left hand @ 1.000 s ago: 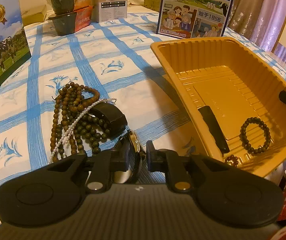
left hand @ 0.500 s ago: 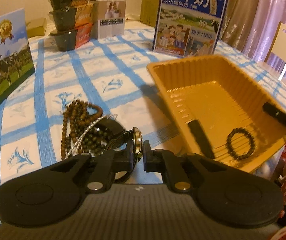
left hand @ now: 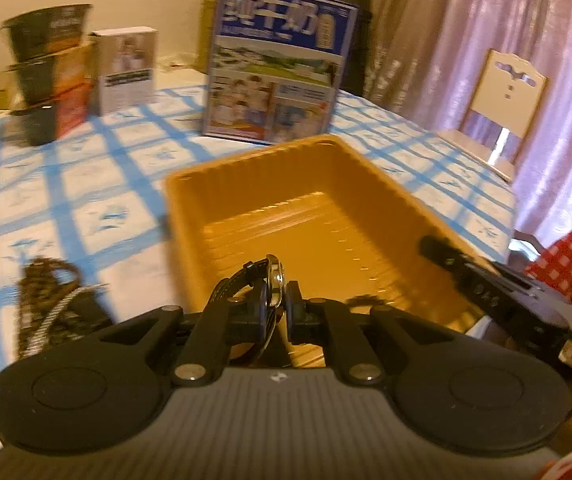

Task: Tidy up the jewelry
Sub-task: 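Lift the watch with the left tool and carry it over the tray, then open the left tool to drop the watch into the orange tray, then move the left tool back to the pile and close on a small pearl piece, then lift the pearl piece with the left tool and carry it over the tray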

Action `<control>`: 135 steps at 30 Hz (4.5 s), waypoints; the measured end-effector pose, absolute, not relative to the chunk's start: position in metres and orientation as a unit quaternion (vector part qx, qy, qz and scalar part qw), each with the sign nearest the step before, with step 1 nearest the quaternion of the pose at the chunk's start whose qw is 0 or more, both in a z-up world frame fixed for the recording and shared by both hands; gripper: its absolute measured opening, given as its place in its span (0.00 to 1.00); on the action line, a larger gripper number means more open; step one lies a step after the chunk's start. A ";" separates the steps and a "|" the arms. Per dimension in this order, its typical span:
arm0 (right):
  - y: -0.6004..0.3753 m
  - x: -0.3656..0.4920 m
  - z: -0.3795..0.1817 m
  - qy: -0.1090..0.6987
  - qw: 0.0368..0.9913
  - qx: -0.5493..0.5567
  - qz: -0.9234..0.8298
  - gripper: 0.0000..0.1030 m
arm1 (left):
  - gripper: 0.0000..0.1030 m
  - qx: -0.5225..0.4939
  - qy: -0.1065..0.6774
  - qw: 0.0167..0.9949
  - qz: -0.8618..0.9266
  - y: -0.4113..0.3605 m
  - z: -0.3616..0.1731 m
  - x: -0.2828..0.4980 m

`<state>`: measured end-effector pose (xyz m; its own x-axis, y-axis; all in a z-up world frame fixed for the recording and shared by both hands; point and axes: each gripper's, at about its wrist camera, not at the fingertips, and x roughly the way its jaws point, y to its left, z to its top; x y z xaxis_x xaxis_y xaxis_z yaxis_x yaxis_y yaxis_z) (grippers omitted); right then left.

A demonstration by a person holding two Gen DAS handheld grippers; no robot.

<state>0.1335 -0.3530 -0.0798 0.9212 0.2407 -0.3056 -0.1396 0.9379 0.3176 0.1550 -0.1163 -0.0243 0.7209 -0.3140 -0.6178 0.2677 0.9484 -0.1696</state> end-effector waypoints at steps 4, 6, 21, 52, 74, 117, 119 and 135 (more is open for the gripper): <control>-0.352 0.133 -0.079 0.172 0.969 0.146 0.098 0.05 | 0.08 -0.033 0.344 0.922 -0.176 -0.135 -0.031 0.163; -0.352 0.133 -0.079 0.172 0.969 0.146 0.098 0.05 | 0.08 -0.034 0.350 0.919 -0.180 -0.142 -0.035 0.167; -0.351 0.134 -0.079 0.174 0.969 0.146 0.097 0.05 | 0.09 -0.050 0.376 0.908 -0.179 -0.156 -0.058 0.183; -0.352 0.131 -0.079 0.170 0.973 0.135 0.076 0.06 | 0.20 -0.044 0.405 0.913 0.015 0.007 -0.062 0.101; -0.354 0.131 -0.082 0.172 0.972 0.138 0.077 0.06 | 0.19 0.042 0.385 0.921 -0.027 -0.028 -0.080 0.133; -0.349 0.130 -0.087 0.172 0.972 0.137 0.080 0.05 | 0.07 0.140 0.340 0.929 -0.050 -0.060 -0.082 0.117; -0.349 0.130 -0.086 0.172 0.972 0.137 0.080 0.05 | 0.07 0.135 0.331 0.932 -0.059 -0.064 -0.074 0.114; -0.348 0.129 -0.084 0.171 0.972 0.138 0.081 0.06 | 0.07 0.024 0.325 0.926 -0.192 -0.135 -0.035 0.132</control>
